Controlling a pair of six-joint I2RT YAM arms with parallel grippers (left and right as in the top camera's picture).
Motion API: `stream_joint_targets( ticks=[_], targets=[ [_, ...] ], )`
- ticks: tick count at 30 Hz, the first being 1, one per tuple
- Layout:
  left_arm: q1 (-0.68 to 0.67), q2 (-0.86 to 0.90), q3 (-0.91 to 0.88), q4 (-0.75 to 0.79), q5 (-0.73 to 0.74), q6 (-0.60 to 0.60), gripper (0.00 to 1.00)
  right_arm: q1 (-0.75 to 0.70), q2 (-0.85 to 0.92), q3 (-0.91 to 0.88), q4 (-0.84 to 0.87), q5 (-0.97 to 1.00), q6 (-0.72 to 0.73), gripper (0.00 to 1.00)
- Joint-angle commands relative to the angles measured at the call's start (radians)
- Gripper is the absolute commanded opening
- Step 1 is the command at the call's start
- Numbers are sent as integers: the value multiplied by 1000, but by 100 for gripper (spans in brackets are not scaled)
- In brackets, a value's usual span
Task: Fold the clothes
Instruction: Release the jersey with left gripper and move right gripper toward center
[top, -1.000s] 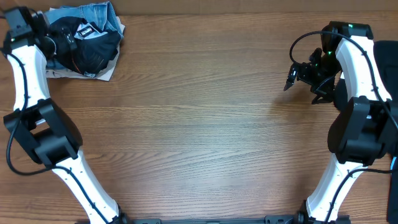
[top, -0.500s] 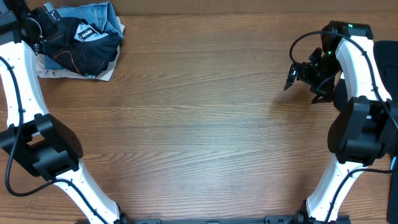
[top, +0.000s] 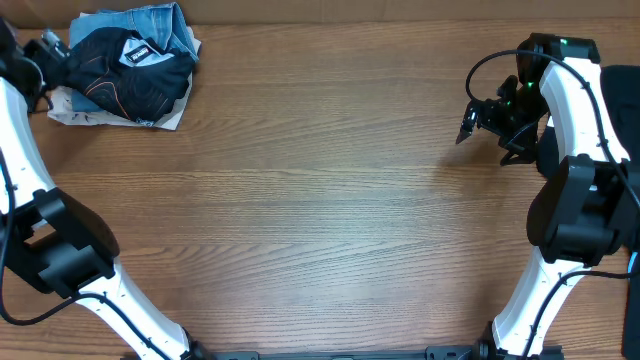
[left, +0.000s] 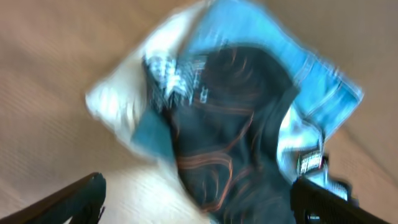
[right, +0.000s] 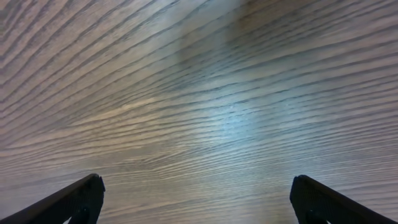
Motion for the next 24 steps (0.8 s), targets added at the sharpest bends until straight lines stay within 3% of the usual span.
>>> stream_joint_targets(
  ticks=[1, 6, 12, 18, 24],
  targets=[
    [-20, 15, 6, -115, 56, -72, 97, 3, -26, 17, 8, -40, -8, 100],
    [-35, 18, 5, -282, -11, -109, 100, 3, -26, 17, 13, -44, -8, 100],
    [-51, 26, -13, -298, -42, -125, 100, 3, -26, 17, 17, -90, -16, 100],
    [-57, 27, -30, -298, -119, -163, 100, 37, -26, 17, 15, -334, -132, 98],
    [-55, 27, -30, -298, -120, -212, 100, 173, -26, 17, 97, -535, -182, 96]
  ],
)
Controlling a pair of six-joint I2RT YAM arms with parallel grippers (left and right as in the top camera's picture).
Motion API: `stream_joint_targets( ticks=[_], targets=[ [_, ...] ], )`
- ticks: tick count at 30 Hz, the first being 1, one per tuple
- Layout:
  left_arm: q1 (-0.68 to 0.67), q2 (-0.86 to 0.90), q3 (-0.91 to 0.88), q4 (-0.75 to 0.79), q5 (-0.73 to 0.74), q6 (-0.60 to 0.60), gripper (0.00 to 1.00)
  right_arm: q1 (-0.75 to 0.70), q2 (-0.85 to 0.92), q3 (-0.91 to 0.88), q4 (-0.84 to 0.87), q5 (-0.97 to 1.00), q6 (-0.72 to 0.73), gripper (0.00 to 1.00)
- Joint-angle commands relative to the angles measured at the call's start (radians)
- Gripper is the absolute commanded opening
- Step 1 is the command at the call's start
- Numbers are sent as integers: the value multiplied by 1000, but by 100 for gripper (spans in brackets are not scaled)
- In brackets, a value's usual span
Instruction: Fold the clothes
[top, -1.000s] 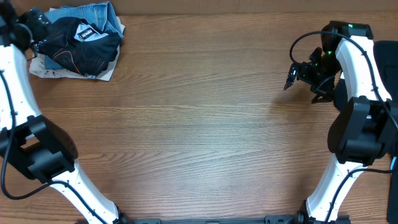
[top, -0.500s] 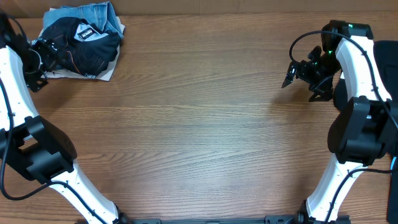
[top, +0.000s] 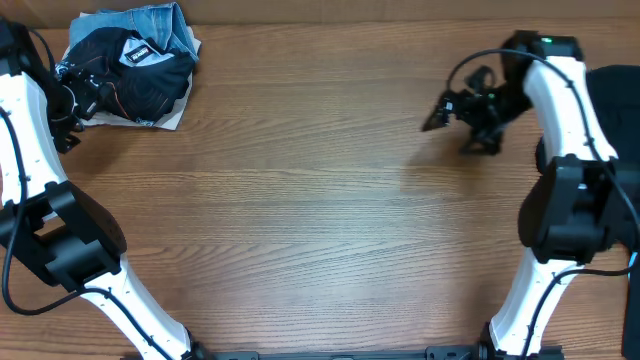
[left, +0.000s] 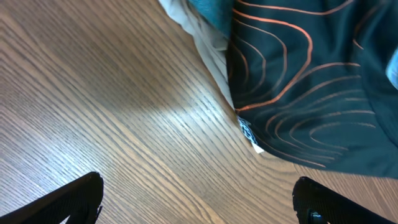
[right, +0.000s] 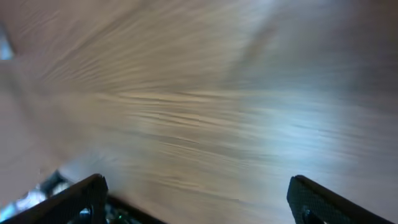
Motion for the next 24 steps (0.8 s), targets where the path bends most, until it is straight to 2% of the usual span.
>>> stream_joint_targets(
  ticks=[1, 8, 16, 21, 24],
  targets=[
    [-2, 10, -6, 0, -24, -50, 100, 108, -26, 17, 65, -180, -44, 96],
    [-4, 10, -42, 2, -19, -50, 100, 309, -26, 17, 415, -189, 188, 96],
    [-4, 11, -87, 2, -43, -53, 100, 477, -20, 17, 725, -192, 320, 92],
    [-13, 11, -159, 52, -12, -51, 100, 521, -16, 17, 797, -169, 323, 92],
    [-21, 11, -233, 138, 64, -23, 100, 521, -16, 17, 801, -165, 323, 92]
  ],
)
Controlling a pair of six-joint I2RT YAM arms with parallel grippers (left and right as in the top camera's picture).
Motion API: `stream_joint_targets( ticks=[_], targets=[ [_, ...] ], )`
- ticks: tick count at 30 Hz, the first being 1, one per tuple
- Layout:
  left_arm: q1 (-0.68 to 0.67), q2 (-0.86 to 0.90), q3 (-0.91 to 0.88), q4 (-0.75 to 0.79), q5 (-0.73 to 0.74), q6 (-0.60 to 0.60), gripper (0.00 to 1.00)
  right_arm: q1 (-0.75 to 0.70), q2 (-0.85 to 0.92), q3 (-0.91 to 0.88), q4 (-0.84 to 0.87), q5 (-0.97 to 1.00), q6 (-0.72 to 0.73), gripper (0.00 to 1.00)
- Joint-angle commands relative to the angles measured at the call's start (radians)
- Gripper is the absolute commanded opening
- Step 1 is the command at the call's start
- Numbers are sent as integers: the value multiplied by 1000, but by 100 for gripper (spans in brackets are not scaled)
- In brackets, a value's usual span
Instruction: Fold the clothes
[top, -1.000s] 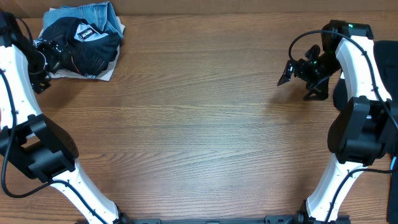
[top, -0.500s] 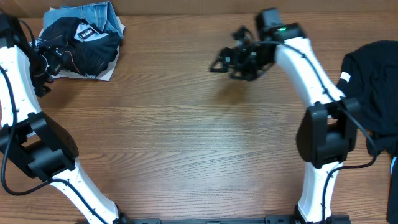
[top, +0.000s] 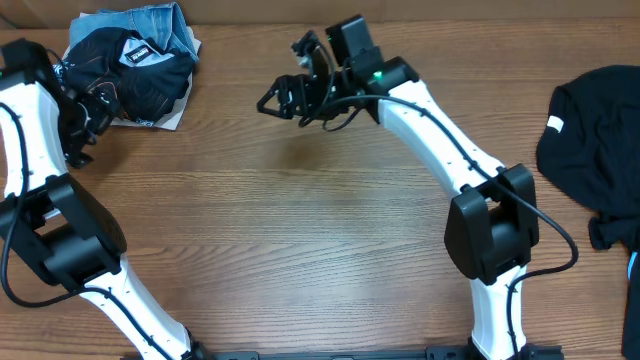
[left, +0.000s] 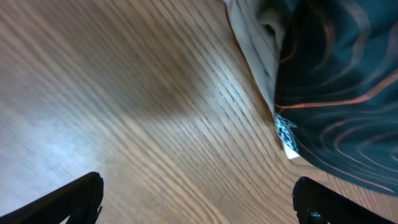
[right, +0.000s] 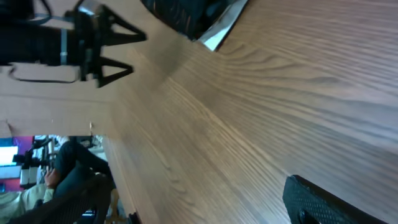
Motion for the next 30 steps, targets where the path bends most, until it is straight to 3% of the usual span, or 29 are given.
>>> stream_joint_targets(
  ticks=[1, 5, 9, 26, 30],
  targets=[
    [-19, 10, -99, 103, 110, 42, 100, -12, -16, 16, 5, 15, 17, 93],
    [-40, 10, -199, 285, 209, 85, 98, -26, -16, 16, -27, 15, 15, 93],
    [-64, 10, -227, 359, 214, 85, 97, -28, -16, 16, -60, 15, -11, 93],
    [-163, 10, -227, 406, 215, 127, 95, -28, -16, 16, -74, 16, -29, 93],
    [-167, 8, -222, 406, 306, 200, 92, -28, -16, 16, -75, 16, -29, 93]
  ],
)
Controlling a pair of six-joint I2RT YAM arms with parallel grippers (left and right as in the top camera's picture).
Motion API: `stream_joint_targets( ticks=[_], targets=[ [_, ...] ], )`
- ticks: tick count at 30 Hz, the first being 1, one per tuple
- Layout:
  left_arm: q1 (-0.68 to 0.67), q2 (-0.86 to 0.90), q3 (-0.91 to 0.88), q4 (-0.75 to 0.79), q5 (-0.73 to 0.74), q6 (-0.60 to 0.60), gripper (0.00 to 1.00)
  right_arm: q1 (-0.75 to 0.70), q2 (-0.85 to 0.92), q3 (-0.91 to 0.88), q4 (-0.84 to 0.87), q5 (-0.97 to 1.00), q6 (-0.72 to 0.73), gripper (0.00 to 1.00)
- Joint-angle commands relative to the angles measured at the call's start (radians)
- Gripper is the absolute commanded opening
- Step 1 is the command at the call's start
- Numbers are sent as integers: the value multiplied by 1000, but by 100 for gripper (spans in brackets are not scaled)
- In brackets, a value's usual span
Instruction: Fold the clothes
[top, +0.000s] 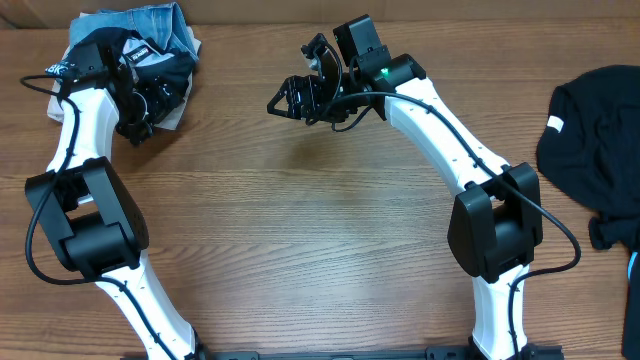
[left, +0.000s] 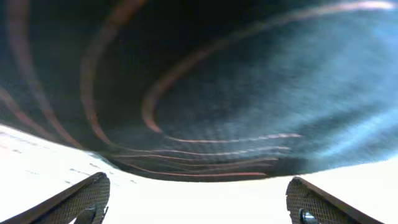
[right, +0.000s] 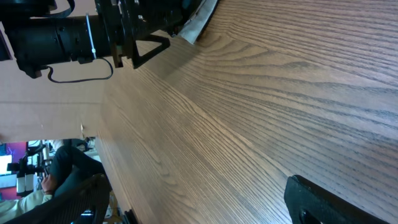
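A heap of clothes (top: 150, 50) lies at the table's far left corner: blue denim, a pale piece, and on top a black garment with thin orange lines (left: 205, 81). My left gripper (top: 143, 108) is at the heap's near edge. In its wrist view the left gripper (left: 198, 208) is open, with the black cloth filling the frame just ahead of the fingers. My right gripper (top: 285, 98) hangs open over bare wood at the far middle, facing the heap. The right wrist view shows the right gripper (right: 199, 205) with nothing between its fingers, and the left gripper (right: 140, 43) beside the pale cloth edge (right: 200, 15).
A second black garment (top: 590, 120) with a small white label lies at the right edge of the wooden table (top: 320, 240). Both white arms reach up from the near edge.
My left gripper has gone from the bare wood left of the heap onto the heap's near edge, and black cloth now fills its view. The right gripper has barely shifted.
First my left gripper was at the heap's far left and the right one at the table's right side. Then the left was over wood beside the heap. The right gripper then stood at the far middle, uncovering the black garment at the right. Now the left is at the heap.
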Motion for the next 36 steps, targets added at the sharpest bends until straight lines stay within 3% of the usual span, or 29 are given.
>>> stream_joint_targets(
  ticks=[1, 5, 11, 18, 25, 32, 36],
  targets=[
    [-7, -1, -3, -3, 116, 96, 92, 1, -16, 16, -2, -1, -10, 93],
    [-13, -37, 8, -25, 166, 147, 89, 1, -16, 16, -13, 24, -10, 93],
    [-48, -161, 37, -60, 166, 217, 92, 1, -16, 16, -17, 36, -10, 93],
    [-49, -280, 158, -26, 53, 224, 96, 1, -16, 16, -70, 38, -63, 93],
    [-58, -259, 216, 43, 20, 223, 89, 1, -16, 16, -100, 66, -63, 93],
    [-122, -139, 216, 32, -43, 205, 90, 1, -16, 16, -119, 66, -63, 93],
    [-160, -67, 216, 34, -108, 255, 88, 1, -16, 16, -132, 66, -64, 93]
  ],
)
